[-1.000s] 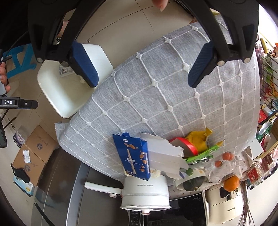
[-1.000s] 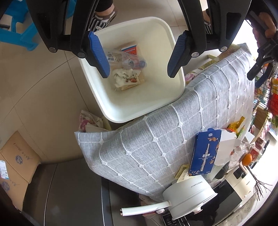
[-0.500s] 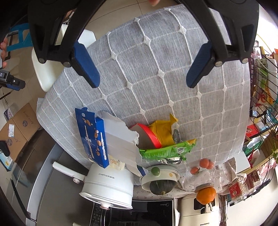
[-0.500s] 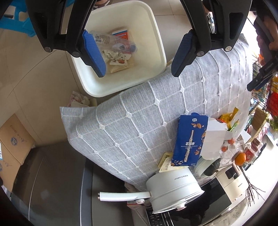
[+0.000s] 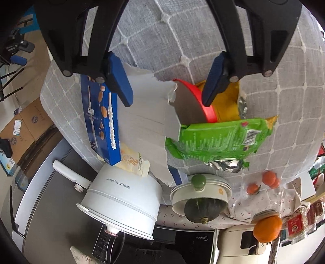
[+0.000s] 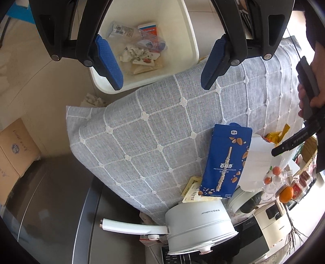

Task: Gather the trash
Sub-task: 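Reach the left gripper to the blue-and-white carton and grasp it, then grasp the blue biscuit box with the right gripper while the left gripper holds the carton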

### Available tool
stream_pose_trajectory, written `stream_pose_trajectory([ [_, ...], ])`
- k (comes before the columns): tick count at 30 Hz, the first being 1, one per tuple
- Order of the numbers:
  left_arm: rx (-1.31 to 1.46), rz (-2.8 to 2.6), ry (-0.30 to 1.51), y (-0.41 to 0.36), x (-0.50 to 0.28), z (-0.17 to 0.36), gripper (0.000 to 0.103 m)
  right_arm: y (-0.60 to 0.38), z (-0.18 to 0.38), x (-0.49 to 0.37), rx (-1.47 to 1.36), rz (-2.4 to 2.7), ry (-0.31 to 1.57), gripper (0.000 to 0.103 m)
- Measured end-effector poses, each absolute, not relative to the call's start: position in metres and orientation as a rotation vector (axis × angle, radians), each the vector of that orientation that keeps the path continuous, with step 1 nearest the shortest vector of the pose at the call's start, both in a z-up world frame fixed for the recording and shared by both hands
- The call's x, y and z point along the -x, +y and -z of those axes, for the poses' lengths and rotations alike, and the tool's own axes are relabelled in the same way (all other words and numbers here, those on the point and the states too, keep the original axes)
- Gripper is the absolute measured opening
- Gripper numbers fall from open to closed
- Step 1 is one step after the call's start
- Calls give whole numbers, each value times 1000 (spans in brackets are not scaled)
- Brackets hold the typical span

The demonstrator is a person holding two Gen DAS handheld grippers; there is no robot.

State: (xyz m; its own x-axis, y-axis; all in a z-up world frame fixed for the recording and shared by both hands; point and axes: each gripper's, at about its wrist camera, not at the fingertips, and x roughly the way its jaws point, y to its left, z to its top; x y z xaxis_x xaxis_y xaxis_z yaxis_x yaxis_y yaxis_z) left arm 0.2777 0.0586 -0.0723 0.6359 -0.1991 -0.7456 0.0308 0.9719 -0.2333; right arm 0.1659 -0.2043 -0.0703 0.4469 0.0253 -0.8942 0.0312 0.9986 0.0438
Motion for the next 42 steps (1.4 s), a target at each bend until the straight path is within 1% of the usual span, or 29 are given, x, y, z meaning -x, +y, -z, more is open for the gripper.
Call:
stream_pose_trajectory([
  [1,230,141,880,59,-282,76,63,-205,72,-168,-50,7,1111,80],
  [2,256,153,887,58,-285,79,55,-205,73,-169,-47,11,1113,80],
  [3,270,158,898,57,-288,82,37,-206,74,-170,-45,13,1117,80],
  [4,280,166,904,55,-289,83,36,-206,75,-172,-43,14,1121,80],
  [5,291,178,896,54,-288,82,29,-205,77,-173,-41,14,1125,80],
  [6,289,187,877,52,-284,78,16,-204,78,-174,-36,14,1128,80],
  [8,260,204,840,48,-275,68,11,-202,79,-176,-27,15,1125,81],
  [9,240,207,835,45,-270,64,9,-201,79,-176,-29,19,1117,84],
  [12,203,221,833,41,-254,52,6,-198,80,-178,-67,8,1110,88],
  [15,190,217,827,43,-233,37,3,-191,81,-182,-103,-21,1115,88],
  [20,118,188,798,49,-190,15,2,-168,79,-185,-95,-71,1092,88],
  [25,125,143,821,69,-158,11,2,-147,86,-192,-212,-121,1090,89],
  [28,146,130,813,79,-151,11,2,-128,84,-205,-190,-126,1051,89],
  [29,161,122,817,85,-151,12,2,-122,85,-210,-177,-122,1037,93],
  [30,175,110,821,90,-150,12,2,-116,87,-215,-165,-111,1025,103],
  [35,214,66,810,102,-149,10,2,-96,110,-246,-158,-94,1020,103],
  [42,214,88,812,97,-151,11,2,-77,129,-282,-113,-21,1021,103],
])
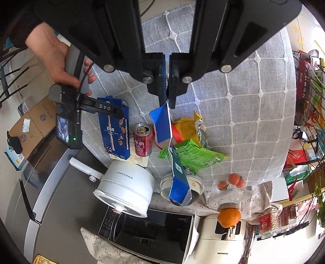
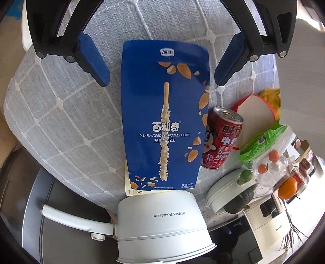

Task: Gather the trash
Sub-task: 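Grasp the blue biscuit box with the right gripper while the left gripper holds the carton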

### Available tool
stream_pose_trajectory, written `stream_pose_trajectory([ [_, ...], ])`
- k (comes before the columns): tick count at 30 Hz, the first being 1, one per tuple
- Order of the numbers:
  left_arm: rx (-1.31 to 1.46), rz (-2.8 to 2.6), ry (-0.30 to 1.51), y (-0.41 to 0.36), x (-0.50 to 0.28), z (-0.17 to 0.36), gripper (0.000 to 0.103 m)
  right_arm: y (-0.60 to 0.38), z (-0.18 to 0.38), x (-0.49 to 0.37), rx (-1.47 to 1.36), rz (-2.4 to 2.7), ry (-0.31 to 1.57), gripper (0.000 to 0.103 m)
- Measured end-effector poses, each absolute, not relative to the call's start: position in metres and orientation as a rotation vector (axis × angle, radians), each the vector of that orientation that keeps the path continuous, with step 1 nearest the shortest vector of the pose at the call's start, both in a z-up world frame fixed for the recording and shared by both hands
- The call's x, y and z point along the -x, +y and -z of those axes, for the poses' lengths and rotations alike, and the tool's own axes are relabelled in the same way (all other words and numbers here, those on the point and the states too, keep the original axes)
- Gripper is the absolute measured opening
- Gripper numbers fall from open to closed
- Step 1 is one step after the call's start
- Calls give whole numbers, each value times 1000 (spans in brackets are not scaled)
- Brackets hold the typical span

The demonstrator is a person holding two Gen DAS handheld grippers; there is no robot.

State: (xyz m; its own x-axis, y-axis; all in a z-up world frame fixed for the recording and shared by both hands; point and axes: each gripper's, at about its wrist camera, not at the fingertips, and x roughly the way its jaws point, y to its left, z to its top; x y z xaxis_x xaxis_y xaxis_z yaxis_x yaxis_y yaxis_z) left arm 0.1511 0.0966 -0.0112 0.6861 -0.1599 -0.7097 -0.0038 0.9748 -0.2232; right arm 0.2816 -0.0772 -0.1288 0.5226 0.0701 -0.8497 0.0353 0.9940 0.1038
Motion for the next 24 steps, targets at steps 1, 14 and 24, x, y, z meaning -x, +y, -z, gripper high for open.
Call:
stream_pose_trajectory([
  [1,212,90,811,96,-150,11,2,-76,132,-286,-104,-5,1026,103],
  [14,237,111,797,98,-145,8,2,-88,124,-274,-114,-61,1082,91],
  [24,198,189,757,75,-124,-7,2,-154,57,-185,-83,-56,1099,91],
])
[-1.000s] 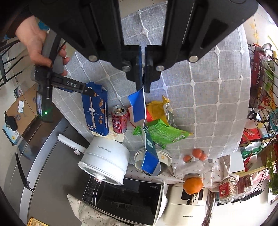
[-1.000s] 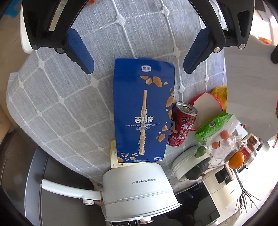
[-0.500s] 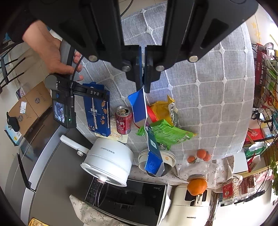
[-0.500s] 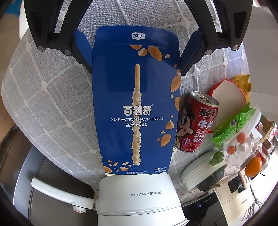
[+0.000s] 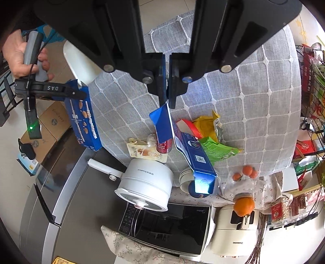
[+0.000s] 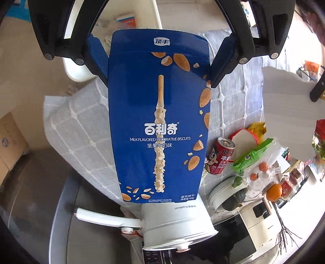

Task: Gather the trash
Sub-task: 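Grasp the blue biscuit box with the right gripper while the left gripper holds the carton, then drop the biscuit box into the bin with the right gripper while the left carries the carton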

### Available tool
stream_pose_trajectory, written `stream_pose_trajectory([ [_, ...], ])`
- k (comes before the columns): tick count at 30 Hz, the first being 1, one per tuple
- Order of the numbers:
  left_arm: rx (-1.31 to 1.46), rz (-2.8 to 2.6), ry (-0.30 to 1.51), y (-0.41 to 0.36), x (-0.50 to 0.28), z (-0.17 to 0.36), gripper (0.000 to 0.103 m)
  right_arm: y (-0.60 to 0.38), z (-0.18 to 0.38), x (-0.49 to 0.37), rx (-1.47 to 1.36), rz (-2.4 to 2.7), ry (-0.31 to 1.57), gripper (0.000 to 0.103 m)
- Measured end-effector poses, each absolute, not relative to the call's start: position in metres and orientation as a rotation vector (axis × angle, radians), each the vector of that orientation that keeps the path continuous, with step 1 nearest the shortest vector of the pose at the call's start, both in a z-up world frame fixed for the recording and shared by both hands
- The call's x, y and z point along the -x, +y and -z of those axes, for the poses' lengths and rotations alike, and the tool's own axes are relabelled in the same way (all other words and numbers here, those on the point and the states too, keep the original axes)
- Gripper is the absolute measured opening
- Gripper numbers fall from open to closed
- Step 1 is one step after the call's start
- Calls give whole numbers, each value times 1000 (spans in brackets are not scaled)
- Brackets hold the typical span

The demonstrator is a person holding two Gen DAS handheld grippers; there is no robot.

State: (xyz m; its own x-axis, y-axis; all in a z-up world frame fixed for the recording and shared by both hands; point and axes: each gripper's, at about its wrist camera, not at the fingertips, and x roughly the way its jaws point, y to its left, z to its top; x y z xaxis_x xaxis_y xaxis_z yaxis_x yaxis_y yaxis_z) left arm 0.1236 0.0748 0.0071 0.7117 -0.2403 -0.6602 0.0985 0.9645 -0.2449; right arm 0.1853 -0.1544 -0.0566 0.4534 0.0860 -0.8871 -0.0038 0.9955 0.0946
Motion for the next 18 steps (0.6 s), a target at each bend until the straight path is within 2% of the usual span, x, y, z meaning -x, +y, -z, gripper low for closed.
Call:
stream_pose_trajectory([
  [6,114,272,732,40,-107,-15,2,-199,39,-127,-125,-23,1101,91],
  [18,48,467,771,-31,-71,0,2,-260,73,-71,-177,-18,1279,92],
])
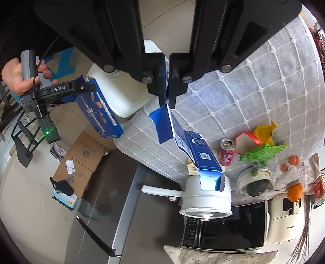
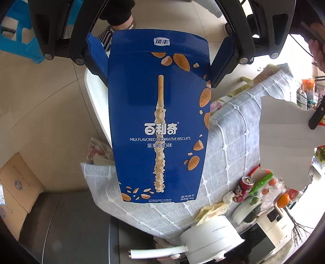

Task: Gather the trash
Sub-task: 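Drop the biscuit box into the bin with the right gripper while the left carries the carton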

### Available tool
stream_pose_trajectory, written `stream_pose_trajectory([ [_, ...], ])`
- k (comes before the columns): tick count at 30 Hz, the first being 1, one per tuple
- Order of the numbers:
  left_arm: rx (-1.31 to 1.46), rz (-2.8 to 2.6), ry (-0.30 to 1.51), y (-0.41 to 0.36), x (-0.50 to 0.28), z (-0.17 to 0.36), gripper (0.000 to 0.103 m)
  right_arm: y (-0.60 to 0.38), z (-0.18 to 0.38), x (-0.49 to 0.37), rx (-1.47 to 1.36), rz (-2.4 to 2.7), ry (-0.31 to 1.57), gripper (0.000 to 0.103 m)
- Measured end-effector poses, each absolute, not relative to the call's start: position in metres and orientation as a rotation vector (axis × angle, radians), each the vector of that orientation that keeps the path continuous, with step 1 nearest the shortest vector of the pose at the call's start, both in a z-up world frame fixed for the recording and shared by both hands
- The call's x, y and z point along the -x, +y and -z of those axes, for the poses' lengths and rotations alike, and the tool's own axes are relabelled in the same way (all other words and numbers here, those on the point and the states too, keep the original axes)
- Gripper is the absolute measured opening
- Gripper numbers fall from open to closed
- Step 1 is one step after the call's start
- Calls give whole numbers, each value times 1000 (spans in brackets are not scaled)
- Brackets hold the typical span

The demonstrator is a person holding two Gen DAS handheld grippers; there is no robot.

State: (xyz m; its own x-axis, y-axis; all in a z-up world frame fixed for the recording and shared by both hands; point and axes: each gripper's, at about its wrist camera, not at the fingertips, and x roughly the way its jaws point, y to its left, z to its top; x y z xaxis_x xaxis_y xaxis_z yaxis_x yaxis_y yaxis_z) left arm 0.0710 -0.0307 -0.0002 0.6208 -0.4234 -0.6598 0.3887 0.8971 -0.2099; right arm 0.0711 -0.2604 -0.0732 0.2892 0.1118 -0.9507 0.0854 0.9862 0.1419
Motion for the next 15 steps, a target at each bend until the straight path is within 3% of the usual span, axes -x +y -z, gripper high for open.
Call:
stream_pose_trajectory([
  [7,-25,579,808,-81,-66,13,2,-295,109,-60,-237,1,1445,92],
  [13,-66,632,848,-111,-66,28,2,-304,113,-63,-235,-12,1448,93],
  [15,-75,649,863,-120,-66,33,2,-305,109,-61,-221,-18,1431,99],
])
